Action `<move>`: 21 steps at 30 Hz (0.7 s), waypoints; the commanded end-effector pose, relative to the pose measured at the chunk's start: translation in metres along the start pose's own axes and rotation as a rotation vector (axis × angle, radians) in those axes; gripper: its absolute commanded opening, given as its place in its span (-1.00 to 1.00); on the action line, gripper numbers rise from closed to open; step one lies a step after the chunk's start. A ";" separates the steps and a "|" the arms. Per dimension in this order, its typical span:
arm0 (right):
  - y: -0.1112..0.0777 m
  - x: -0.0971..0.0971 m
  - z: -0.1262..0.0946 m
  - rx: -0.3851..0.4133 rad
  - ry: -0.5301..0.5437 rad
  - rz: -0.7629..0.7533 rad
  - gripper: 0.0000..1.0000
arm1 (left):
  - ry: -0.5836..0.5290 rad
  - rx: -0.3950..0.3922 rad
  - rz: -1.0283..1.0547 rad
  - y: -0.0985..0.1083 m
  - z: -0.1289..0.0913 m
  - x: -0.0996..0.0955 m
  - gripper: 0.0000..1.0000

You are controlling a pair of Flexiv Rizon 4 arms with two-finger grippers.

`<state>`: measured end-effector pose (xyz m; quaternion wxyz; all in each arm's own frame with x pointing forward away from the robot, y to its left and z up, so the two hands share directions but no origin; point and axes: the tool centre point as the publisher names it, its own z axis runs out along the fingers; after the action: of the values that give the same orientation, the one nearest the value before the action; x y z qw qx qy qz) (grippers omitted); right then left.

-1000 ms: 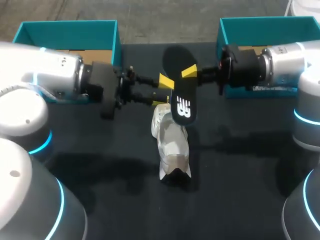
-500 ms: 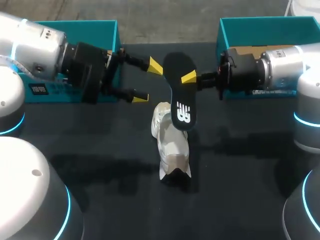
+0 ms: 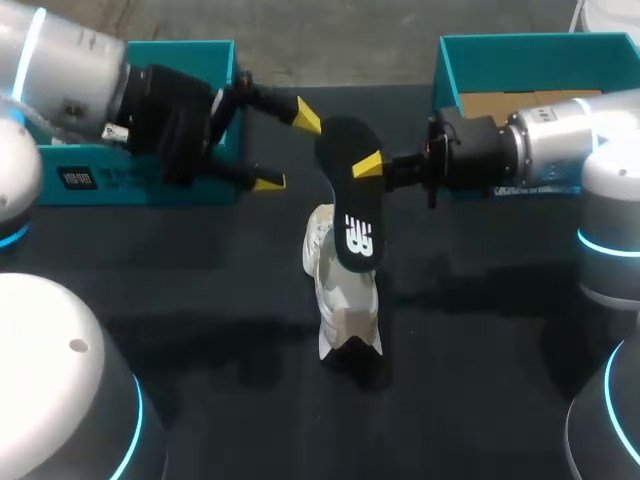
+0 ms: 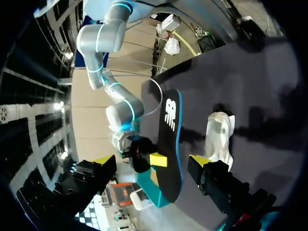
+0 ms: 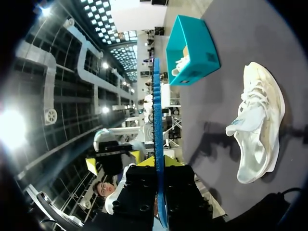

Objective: Take the shoe out of the shoebox, open the shoe tongue, remove and reinsert the insole, then place the shoe into the shoebox

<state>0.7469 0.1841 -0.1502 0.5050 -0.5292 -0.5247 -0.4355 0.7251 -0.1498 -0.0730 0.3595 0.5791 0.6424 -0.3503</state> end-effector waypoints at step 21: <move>0.001 -0.005 0.014 -0.005 -0.011 -0.009 -1.00 | 0.700 -0.092 0.005 0.011 -0.002 -0.014 1.00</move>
<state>0.7455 0.1931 -0.1563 0.4991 -0.5299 -0.5285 -0.4368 0.7358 -0.1506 -0.0644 0.2174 0.6358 0.7220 -0.1650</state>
